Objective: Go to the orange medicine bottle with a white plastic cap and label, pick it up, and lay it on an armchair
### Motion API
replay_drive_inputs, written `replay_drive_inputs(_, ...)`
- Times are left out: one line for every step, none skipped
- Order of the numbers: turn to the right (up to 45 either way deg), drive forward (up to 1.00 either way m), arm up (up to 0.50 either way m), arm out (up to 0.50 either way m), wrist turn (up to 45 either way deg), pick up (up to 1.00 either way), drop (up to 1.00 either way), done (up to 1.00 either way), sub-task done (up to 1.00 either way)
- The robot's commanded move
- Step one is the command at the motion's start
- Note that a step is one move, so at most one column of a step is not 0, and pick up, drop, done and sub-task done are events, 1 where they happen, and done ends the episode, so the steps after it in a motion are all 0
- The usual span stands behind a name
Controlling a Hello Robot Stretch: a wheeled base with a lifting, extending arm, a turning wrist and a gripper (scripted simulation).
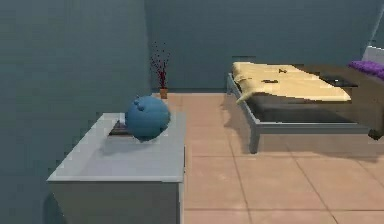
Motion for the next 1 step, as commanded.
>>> replay_drive_inputs(30.0, 0.00, 0.00, 0.00, 0.0, 0.00, 0.00, 0.00, 0.00)
